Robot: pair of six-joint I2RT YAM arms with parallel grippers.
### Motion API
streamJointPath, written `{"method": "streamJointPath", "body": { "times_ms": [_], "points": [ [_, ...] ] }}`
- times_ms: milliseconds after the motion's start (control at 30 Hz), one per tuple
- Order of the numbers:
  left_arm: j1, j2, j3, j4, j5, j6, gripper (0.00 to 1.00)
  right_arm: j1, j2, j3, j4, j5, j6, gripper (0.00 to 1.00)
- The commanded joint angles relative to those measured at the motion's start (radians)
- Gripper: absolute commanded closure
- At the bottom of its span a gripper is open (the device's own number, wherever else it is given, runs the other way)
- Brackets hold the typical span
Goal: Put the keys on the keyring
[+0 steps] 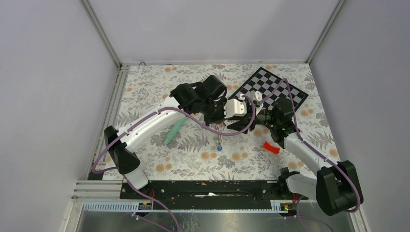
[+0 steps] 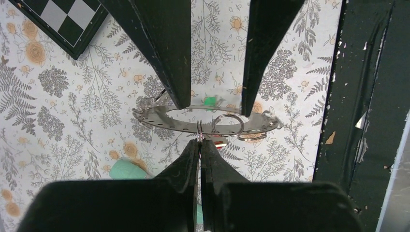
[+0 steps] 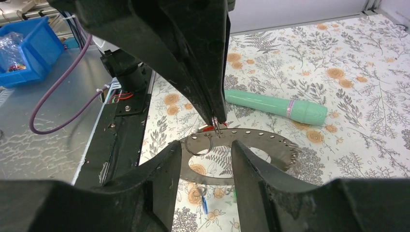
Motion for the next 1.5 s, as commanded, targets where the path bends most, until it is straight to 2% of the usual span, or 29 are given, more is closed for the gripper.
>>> {"method": "streamJointPath", "body": {
  "times_ms": [0,367,867,1267,1467],
  "points": [
    [-0.004,-0.009,0.078,0.019,0.062,-0.018,1.00,0.005,0.010,-0.021,0.161,-0.001,0.074,0.51],
    [-0.004,-0.010,0.076,0.019,0.150,-0.025,1.00,0.005,0.013,-0.043,0.280,0.027,0.163,0.55],
    [-0.004,0.000,0.086,0.023,0.173,-0.035,1.00,0.015,0.030,-0.045,0.303,0.020,0.182,0.74],
    [-0.002,0.011,0.099,0.035,0.168,-0.049,1.00,0.028,0.030,-0.044,0.302,0.009,0.185,0.83],
    [-0.002,0.010,0.099,0.039,0.168,-0.053,1.00,0.029,0.032,-0.039,0.290,0.003,0.176,1.00]
  ]
}}
